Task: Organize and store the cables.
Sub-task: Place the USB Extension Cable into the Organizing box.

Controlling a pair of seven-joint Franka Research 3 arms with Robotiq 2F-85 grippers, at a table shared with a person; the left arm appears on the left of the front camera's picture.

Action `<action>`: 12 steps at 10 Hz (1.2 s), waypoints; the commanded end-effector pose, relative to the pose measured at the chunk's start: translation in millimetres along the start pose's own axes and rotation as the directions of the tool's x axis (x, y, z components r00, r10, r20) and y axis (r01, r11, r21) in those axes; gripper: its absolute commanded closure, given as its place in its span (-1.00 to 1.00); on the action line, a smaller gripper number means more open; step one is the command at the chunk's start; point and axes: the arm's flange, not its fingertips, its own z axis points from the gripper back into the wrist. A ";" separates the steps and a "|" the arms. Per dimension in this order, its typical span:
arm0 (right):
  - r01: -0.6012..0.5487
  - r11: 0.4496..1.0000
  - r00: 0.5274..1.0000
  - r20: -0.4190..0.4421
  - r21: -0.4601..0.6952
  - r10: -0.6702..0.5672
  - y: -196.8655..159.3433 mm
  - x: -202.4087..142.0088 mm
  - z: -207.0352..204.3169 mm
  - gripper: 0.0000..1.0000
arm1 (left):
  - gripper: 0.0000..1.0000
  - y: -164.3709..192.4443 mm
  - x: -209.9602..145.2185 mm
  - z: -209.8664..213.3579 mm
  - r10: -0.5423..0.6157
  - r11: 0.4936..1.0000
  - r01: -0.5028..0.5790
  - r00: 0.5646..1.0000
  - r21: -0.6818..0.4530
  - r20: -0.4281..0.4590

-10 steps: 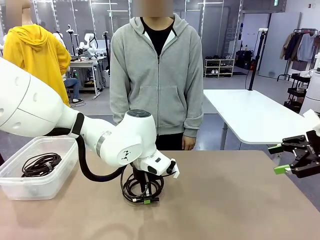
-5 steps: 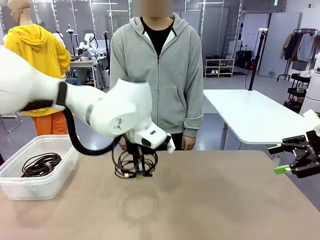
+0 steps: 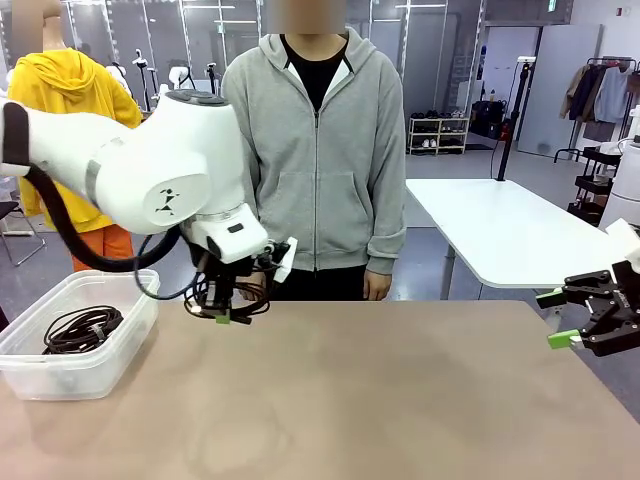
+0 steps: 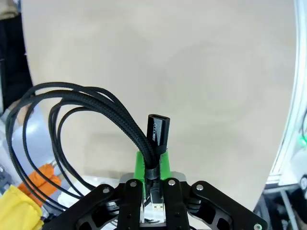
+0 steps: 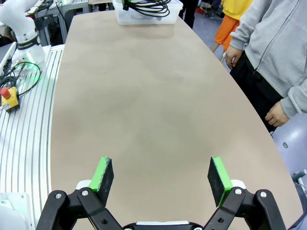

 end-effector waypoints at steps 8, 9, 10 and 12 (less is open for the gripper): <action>0.028 1.000 1.000 -0.004 0.007 -0.028 2.6 4.7 1.8 -1.00 | 0.73 17.4 -65.5 16.1 -0.118 0.992 0.119 0.992 0.033 -0.038; 0.028 1.000 1.000 -0.004 0.007 -0.028 2.6 4.7 1.8 -1.00 | 0.73 25.5 -109.4 26.9 -0.119 0.992 0.118 0.993 0.042 0.014; 0.028 1.000 1.000 -0.004 0.007 -0.028 2.6 4.7 1.8 -1.00 | 0.73 28.6 -142.9 32.3 -0.133 0.988 0.129 0.990 0.083 0.038; 0.028 1.000 1.000 -0.004 0.007 -0.028 2.6 4.7 1.8 -1.00 | 0.73 32.4 -203.4 32.5 -0.100 0.985 0.100 0.995 0.143 -0.012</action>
